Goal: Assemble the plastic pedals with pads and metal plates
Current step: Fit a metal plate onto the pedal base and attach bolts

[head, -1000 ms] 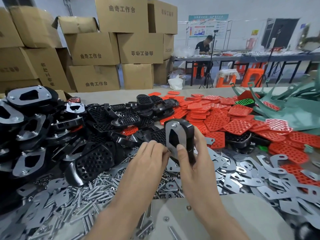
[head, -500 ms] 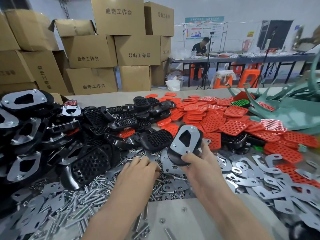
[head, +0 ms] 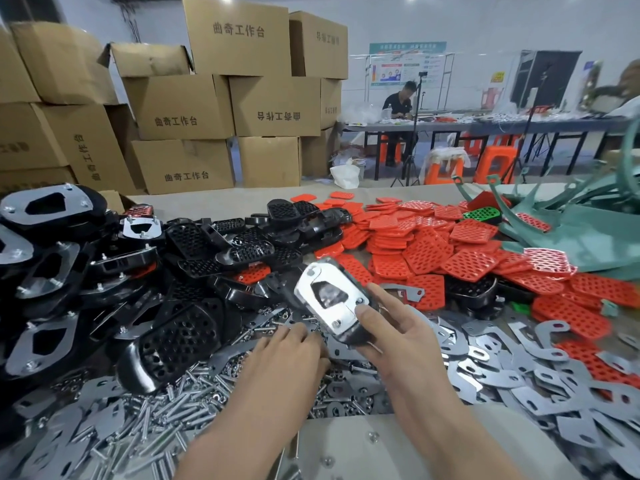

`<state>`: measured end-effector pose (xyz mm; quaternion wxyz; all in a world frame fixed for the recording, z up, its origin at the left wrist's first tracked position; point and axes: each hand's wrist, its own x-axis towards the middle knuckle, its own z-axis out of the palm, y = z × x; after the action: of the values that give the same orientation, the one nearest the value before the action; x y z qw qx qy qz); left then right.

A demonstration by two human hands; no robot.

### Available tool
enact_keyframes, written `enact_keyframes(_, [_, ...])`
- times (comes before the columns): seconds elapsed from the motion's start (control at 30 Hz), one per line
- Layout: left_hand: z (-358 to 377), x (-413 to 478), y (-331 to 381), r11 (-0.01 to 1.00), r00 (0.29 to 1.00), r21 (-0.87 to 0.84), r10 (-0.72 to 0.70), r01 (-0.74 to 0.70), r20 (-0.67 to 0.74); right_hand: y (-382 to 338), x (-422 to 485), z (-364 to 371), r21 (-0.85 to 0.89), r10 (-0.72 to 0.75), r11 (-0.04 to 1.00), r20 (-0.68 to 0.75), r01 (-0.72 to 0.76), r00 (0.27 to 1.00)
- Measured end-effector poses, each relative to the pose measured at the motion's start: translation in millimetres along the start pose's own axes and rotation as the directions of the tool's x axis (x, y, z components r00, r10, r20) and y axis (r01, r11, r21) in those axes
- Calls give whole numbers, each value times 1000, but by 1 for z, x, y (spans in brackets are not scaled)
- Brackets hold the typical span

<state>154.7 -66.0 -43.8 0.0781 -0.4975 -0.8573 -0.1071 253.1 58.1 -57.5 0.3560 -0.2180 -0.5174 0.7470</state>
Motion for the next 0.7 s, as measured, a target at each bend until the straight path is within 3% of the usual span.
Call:
enact_keyframes(0.17, [-5,-5,5,991,998,-134,7,-15,-64,2,3,-4,38,18,999,-41,-16,999])
enact_keyframes(0.27, [-6,-7,8,961,993,-274,-78,49,-94,4,5,-6,57,22,998,-65,-18,998])
enact_keyframes(0.4, [-5,-4,5,815,961,-561,-252,147,-113,11,5,-8,-43,-5,999,-110,0,994])
enact_keyframes(0.57, [-9,0,9,693,929,-721,-276,14,-247,6,-2,-4,-220,-114,970,-54,99,992])
enact_keyframes(0.7, [-10,0,10,660,926,-748,-236,-69,-294,1,-6,2,-317,-158,935,34,161,987])
